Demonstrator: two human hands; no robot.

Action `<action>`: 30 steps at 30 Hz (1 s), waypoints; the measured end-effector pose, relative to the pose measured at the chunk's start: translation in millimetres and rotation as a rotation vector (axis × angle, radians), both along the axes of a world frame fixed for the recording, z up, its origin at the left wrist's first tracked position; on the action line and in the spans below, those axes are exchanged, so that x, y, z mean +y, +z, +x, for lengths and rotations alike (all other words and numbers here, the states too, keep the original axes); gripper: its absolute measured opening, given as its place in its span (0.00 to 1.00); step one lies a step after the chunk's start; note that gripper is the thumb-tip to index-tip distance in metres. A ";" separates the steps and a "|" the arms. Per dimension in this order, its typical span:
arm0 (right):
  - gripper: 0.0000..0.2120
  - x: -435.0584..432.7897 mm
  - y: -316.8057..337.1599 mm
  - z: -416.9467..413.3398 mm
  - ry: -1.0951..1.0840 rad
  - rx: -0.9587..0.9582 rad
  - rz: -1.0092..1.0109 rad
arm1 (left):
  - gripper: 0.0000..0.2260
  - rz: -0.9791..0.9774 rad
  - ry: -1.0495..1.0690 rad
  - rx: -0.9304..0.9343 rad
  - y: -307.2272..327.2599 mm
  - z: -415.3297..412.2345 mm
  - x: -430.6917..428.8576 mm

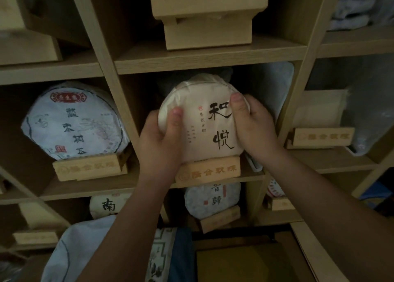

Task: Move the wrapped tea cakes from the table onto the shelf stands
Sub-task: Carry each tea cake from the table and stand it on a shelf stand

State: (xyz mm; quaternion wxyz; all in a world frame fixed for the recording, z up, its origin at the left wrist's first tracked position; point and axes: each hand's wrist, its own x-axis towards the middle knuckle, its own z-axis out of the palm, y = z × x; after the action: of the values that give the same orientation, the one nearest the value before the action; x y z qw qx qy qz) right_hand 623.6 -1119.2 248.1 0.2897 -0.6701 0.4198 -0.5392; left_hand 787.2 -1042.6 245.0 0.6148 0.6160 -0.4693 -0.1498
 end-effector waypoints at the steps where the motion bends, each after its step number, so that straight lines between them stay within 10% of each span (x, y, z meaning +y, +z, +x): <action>1: 0.15 0.0 -0.7 0.5 -0.009 0.002 0.004 | 0.08 0.009 0.029 0.011 -1.5 -1.9 -0.7; 14: 0.10 7.1 -3.2 12.2 -0.103 -0.099 0.062 | 0.25 0.004 0.177 -0.133 1.5 -13.6 -15.0; 30: 0.19 17.6 -2.7 -8.5 0.131 0.039 0.062 | 0.22 0.040 0.037 -0.216 6.0 -1.0 6.5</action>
State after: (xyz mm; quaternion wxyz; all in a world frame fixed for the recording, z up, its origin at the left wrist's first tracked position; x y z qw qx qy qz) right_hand 615.1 -1101.6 245.4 0.3367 -0.6972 0.3970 -0.4929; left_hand 786.2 -1036.1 251.0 0.5509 0.6492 -0.5183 -0.0806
